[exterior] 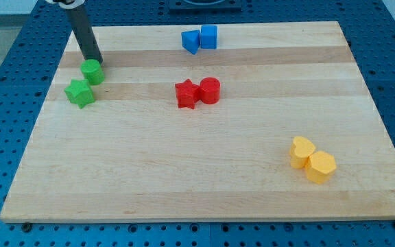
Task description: Move the blue triangle to the right of the green blocks
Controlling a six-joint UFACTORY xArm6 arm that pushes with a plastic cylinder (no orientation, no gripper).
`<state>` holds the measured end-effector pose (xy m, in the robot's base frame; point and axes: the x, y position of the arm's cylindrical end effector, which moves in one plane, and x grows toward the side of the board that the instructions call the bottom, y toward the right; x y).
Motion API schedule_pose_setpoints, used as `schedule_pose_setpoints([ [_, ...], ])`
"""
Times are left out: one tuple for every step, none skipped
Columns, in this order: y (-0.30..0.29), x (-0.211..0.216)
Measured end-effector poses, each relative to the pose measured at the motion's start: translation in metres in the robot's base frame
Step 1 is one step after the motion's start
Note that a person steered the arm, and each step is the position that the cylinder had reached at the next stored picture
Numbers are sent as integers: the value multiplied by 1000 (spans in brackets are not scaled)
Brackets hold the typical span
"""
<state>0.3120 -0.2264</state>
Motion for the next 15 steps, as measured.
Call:
schedule_pose_setpoints([
  [0, 9],
  [2, 2],
  [32, -16],
  [66, -39],
  [84, -65],
  [101, -87],
  [137, -94],
  [172, -97],
  [201, -97],
  [226, -95],
  [238, -94],
  [238, -87],
  [232, -77],
  [216, -77],
  [195, -77],
])
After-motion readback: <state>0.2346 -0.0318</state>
